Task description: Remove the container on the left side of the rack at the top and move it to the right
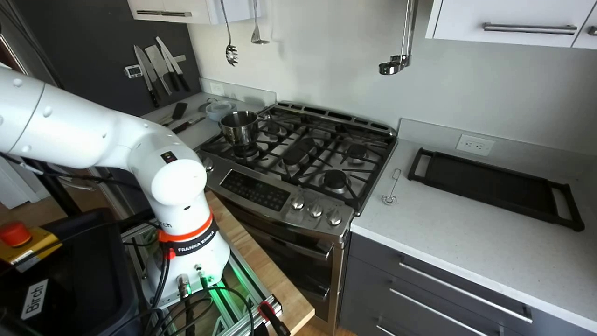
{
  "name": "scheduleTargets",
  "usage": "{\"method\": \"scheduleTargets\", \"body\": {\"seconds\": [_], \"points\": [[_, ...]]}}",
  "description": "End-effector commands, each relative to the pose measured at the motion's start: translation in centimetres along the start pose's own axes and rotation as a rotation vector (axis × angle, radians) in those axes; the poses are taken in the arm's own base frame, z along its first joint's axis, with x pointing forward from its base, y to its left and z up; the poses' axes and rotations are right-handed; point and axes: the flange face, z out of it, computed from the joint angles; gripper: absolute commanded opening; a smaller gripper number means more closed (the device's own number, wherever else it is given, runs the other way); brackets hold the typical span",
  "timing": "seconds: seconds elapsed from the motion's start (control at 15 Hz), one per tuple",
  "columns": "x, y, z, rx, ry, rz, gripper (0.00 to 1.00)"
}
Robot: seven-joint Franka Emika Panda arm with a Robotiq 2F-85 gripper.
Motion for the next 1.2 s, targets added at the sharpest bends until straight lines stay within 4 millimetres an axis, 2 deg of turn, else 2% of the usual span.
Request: {"method": "scheduleTargets", "body": {"seconds": [0.0, 0.4, 0.8, 1.13], "points": [[0.0, 0.3, 0.6, -0.036, -0.007, 0.063, 1.00], [2.4, -0.1, 1.6, -0.070, 0.084, 0.257, 1.00], [5.4, -0.9, 2.2, -0.054, 0.201, 0.301, 1.00], [6.7, -1.2, 4.0, -0.029, 0.231, 0.334, 1.00]]}}
